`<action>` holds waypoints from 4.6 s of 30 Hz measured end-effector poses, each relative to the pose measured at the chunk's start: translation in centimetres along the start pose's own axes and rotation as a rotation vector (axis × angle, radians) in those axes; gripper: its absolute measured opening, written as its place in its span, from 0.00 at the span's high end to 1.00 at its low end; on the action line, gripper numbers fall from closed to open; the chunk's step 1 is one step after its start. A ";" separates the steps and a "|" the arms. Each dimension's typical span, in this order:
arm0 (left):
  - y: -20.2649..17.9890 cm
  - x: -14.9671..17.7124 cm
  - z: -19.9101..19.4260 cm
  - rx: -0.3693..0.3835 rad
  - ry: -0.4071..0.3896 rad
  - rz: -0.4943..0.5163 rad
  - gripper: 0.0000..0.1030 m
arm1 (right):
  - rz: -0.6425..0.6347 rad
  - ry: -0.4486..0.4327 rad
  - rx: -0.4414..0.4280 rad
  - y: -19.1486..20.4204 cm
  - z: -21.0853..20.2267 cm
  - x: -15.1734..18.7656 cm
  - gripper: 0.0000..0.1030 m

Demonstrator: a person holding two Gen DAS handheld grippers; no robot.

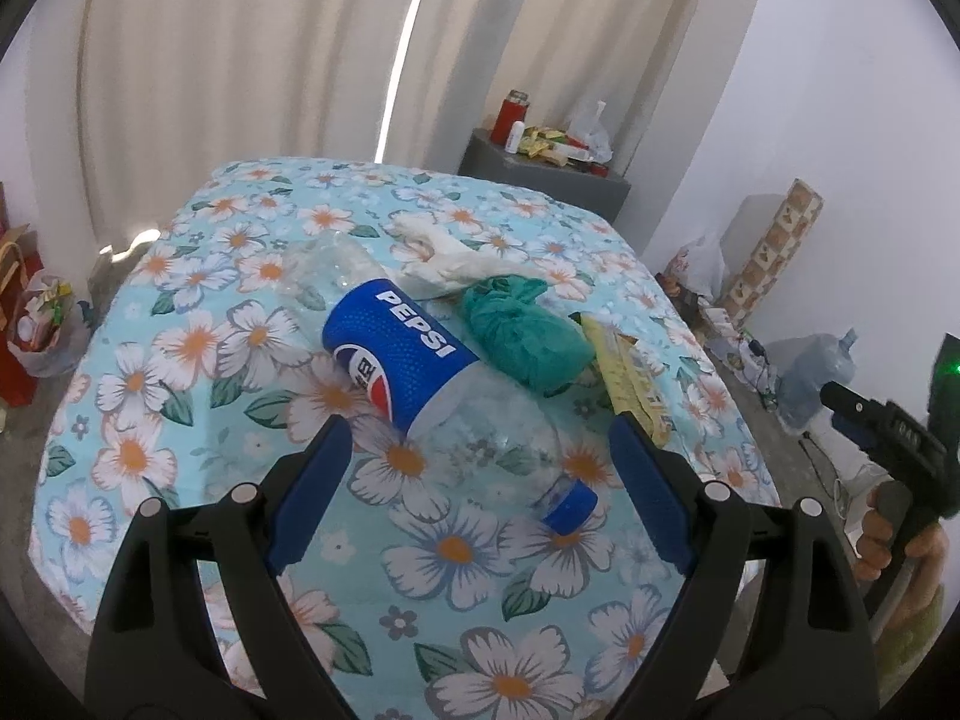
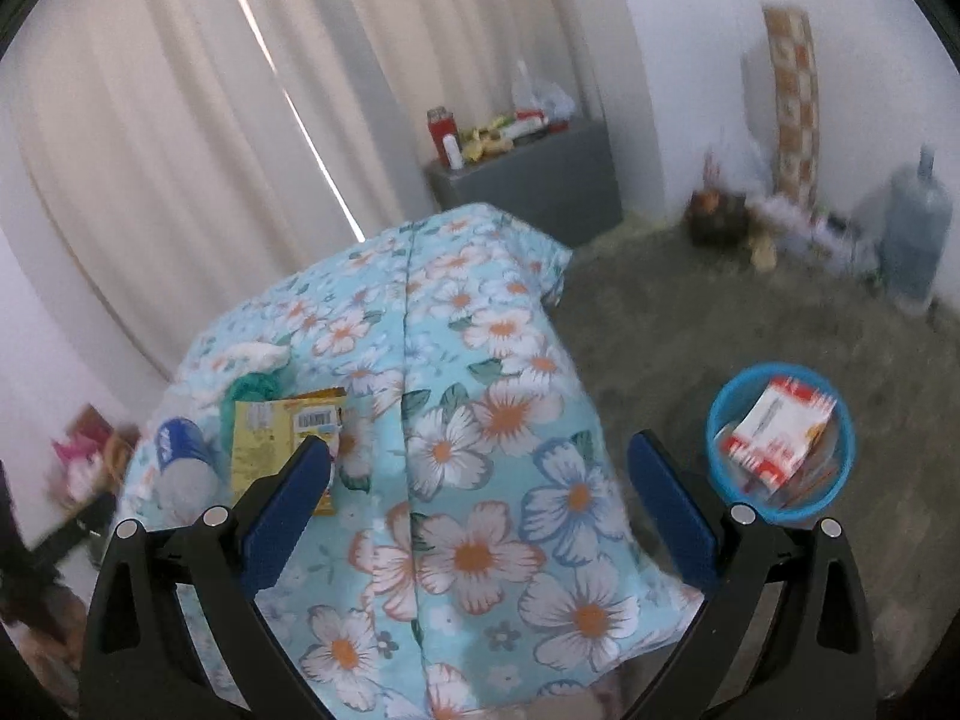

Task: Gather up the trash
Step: 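Move both tools back over the bed toward the remaining trash, then grasp the white tissue with the left gripper while the right gripper grasps the yellow snack box, then carry the tissue and snack box over the wastebasket and open both grippers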

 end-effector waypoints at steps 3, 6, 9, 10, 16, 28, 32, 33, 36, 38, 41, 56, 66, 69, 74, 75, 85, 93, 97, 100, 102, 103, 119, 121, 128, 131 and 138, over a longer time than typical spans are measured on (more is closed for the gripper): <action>0.0 0.2 0.6 0.033 0.002 0.005 0.19 | 0.057 0.076 -0.127 0.7 1.5 0.5 0.06; -0.6 0.5 1.0 0.068 -0.005 0.031 0.19 | 0.097 0.165 -0.283 2.6 2.9 1.3 0.07; -1.2 0.7 1.3 0.084 -0.007 0.062 0.19 | 0.120 0.264 -0.425 5.1 4.6 2.3 0.11; -1.4 0.8 1.5 0.086 -0.008 0.076 0.19 | 0.131 0.296 -0.454 5.8 5.3 2.5 0.13; -1.7 0.5 1.9 0.080 -0.020 0.121 0.19 | 0.143 0.429 -0.472 8.1 10.5 2.9 0.30; 1.9 -9.7 5.1 0.076 0.061 0.073 0.22 | 0.170 0.528 -0.551 8.6 14.7 2.6 0.44; 1.3 -12.2 9.9 0.069 0.211 0.114 0.23 | 0.181 0.538 -0.574 8.4 14.6 2.7 0.44; 0.8 -12.6 11.6 0.057 0.258 0.154 0.23 | 0.177 0.539 -0.578 8.4 14.5 2.7 0.44; -1.1 -12.3 15.0 0.038 0.363 0.274 0.23 | 0.180 0.543 -0.588 8.2 14.3 2.8 0.44; -2.1 -11.5 17.1 -0.010 0.418 0.394 0.23 | 0.188 0.546 -0.599 7.8 14.2 2.9 0.44; -3.1 -10.1 19.3 -0.099 0.469 0.573 0.23 | 0.187 0.549 -0.610 7.6 13.9 3.0 0.44; -0.9 -10.0 22.0 -0.069 0.545 0.409 0.65 | 0.165 0.565 -0.623 8.0 13.4 2.9 0.44; 0.7 -11.1 21.0 0.001 0.503 0.232 0.91 | 0.104 0.592 -0.576 10.0 14.5 3.5 0.50; 0.7 -10.9 21.0 0.005 0.497 0.233 0.92 | 0.079 0.581 -0.544 10.8 14.7 3.8 0.57; 0.6 -11.2 20.7 0.004 0.475 0.247 0.93 | 0.097 0.568 -0.512 10.2 15.1 4.0 0.83; 0.6 -11.3 20.6 0.005 0.470 0.249 0.93 | 0.112 0.566 -0.518 10.0 15.1 4.0 0.88; 0.4 -13.4 17.6 0.006 0.364 0.274 0.94 | 0.215 0.499 -0.602 7.7 13.1 3.1 0.96; -1.9 -15.8 13.9 -0.033 0.222 0.380 0.95 | 0.270 0.433 -0.633 5.9 11.2 2.0 0.97; -3.4 -16.8 11.9 -0.049 0.150 0.430 0.95 | 0.285 0.399 -0.640 5.3 10.1 1.5 0.97; -4.1 -17.5 11.0 -0.043 0.128 0.428 0.95 | 0.294 0.374 -0.647 4.6 9.2 1.1 0.97; -4.7 -18.0 10.4 -0.042 0.114 0.423 0.95 | 0.299 0.357 -0.651 4.1 8.5 0.8 0.97; -4.9 -18.2 10.1 -0.045 0.106 0.426 0.95 | 0.302 0.348 -0.654 3.8 8.1 0.6 0.97; -13.0 -20.3 3.1 0.012 -0.032 0.525 0.95 | 0.338 0.212 -0.690 0.5 1.5 -0.5 0.97; -14.4 -20.0 2.8 0.035 -0.034 0.534 0.95 | 0.346 0.193 -0.691 -0.2 0.6 -0.7 0.97; -19.2 -18.6 2.8 0.127 -0.013 0.549 0.95 | 0.378 0.137 -0.688 -2.4 -0.7 -1.5 0.97; -21.3 -17.4 3.4 0.163 -0.002 0.563 0.95 | 0.396 0.117 -0.680 -3.7 -1.0 -1.6 0.97; -27.1 -15.0 6.6 0.273 0.045 0.590 0.95 | 0.470 0.062 -0.639 -8.7 -1.5 -1.6 0.97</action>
Point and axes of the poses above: each gripper's, at about its wrist camera, not at the fingertips, and z roughly the way its jaws point, y to its left, x to its underside, the point moved 6 cm from there along z, roughly the way its jaws point, and after that the axes turned 9 degrees about x, right-handed, at the moved point
